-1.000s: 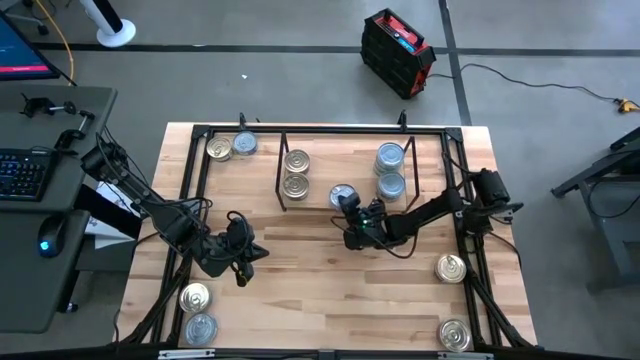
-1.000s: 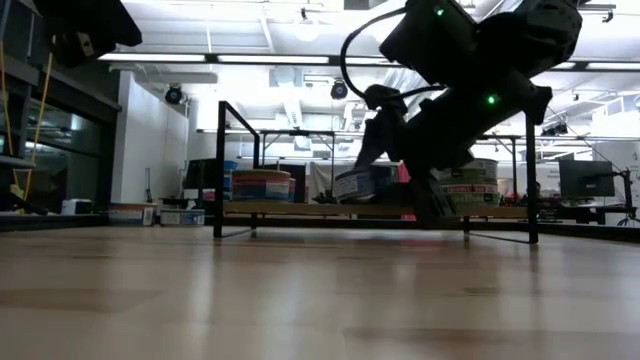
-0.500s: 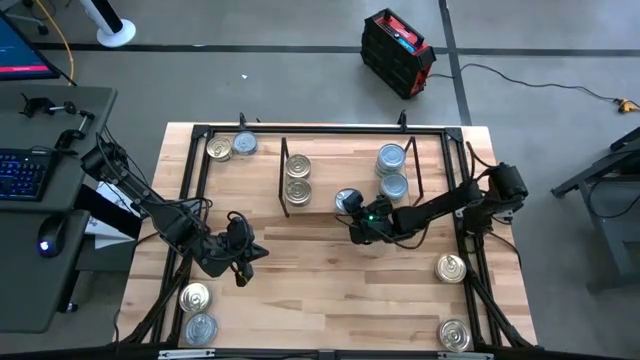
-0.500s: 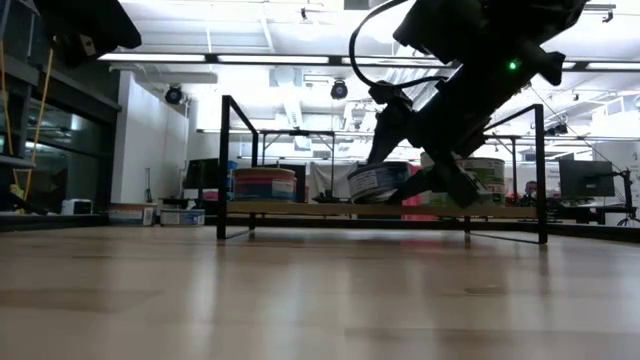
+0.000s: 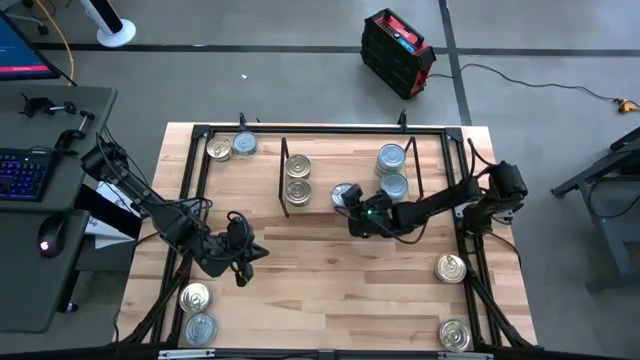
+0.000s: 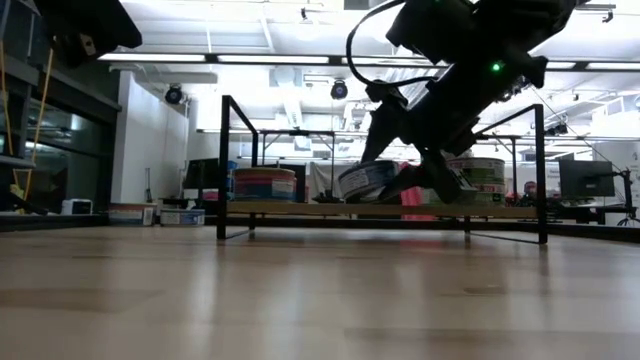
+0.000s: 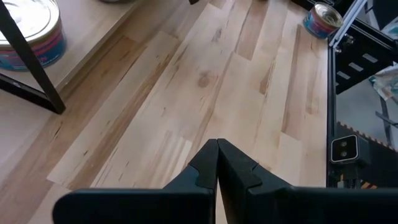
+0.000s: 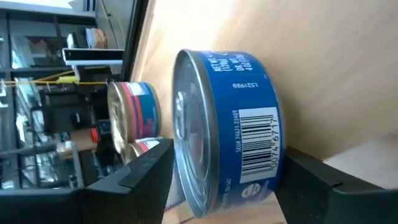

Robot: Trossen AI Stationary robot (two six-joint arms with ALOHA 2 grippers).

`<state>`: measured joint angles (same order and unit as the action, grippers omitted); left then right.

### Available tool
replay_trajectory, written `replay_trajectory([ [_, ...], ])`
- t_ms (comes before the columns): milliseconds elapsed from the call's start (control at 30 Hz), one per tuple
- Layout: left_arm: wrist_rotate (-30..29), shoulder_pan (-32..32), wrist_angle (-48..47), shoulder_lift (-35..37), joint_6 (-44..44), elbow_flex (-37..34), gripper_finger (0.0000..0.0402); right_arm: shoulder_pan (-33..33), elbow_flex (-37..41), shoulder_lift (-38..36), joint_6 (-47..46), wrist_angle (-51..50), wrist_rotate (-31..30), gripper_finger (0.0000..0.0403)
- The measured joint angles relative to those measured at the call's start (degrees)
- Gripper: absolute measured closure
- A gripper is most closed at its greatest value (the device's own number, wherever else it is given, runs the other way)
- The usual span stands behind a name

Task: Stack canned seafood by type on shelf
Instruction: Put the blue tuna can on the shelf

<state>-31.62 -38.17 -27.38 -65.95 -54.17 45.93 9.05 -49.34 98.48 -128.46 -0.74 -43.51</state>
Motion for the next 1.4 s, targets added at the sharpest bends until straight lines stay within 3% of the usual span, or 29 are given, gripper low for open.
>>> replay_trajectory([
  [633, 0.0, 0.0, -0.9, 0.0, 0.3, 0.0, 0.0401, 0.3, -0.1, -7.2, 2.3, -16.8, 6.1, 0.0167],
  [800, 0.0, 0.0, -1.2, 0.0, 0.3, 0.0, 0.0401, 1.4, -0.1, -9.6, 9.9, -16.7, 7.0, 0.0167],
  [967, 0.3, 0.0, -1.3, 0.0, -0.2, 0.0, 0.0401, 6.5, -0.1, -13.9, 26.6, -12.6, 8.8, 0.0167],
  [1200, 0.1, 0.0, -1.1, 0.0, -0.2, 0.0, 0.0401, 13.8, -0.1, -14.8, 33.8, -11.9, 19.3, 0.0167],
  [1300, 0.1, 0.3, 0.3, 0.0, -0.3, 0.0, 0.0401, 15.7, -0.1, -12.9, 34.4, -11.0, 20.6, 0.0194],
  [1400, 0.0, 1.0, 6.8, 0.0, -0.4, 0.0, 0.0401, 16.2, -0.1, -10.8, 33.1, -10.7, 18.7, 0.0283],
])
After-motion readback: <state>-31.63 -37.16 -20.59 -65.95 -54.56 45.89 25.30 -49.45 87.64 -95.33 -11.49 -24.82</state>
